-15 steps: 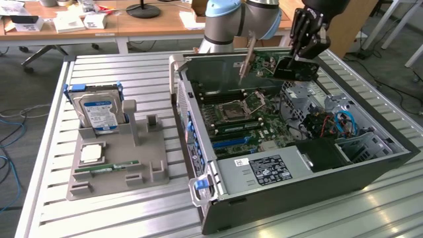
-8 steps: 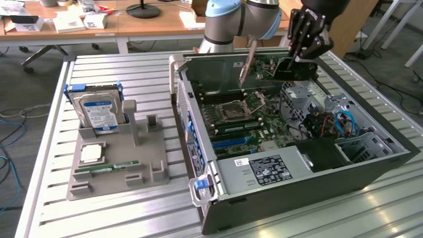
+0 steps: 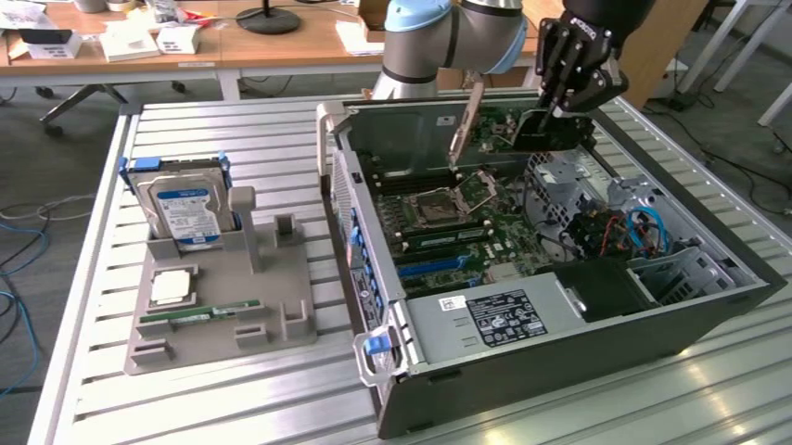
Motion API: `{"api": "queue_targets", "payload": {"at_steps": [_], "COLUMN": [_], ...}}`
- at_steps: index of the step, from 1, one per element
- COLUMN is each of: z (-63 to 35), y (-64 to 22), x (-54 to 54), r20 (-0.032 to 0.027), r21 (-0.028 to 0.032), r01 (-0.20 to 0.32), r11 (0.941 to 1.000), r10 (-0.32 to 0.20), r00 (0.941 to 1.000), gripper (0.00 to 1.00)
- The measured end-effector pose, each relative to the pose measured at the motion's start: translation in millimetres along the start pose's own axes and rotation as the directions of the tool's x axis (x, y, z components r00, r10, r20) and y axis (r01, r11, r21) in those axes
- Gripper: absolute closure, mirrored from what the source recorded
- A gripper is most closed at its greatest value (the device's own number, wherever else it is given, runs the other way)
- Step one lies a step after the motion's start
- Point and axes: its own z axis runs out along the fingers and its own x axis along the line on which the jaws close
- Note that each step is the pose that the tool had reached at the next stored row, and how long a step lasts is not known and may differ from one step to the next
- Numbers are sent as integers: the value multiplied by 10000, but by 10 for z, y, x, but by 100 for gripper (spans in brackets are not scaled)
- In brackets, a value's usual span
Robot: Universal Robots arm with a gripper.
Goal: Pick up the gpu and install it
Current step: 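Insert the gpu into the slot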
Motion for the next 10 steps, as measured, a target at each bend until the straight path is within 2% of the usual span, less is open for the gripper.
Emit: {"api": "queue_targets", "payload": {"at_steps": [4, 10], "z": [7, 12], "y": [-1, 4], "x": [0, 1], "r20": [-3, -4], "r21": [44, 53], "r01": [174, 277], "r11": [9998, 9996], "r10": [-174, -277], "r00": [9998, 9996], "gripper": [74, 74]}}
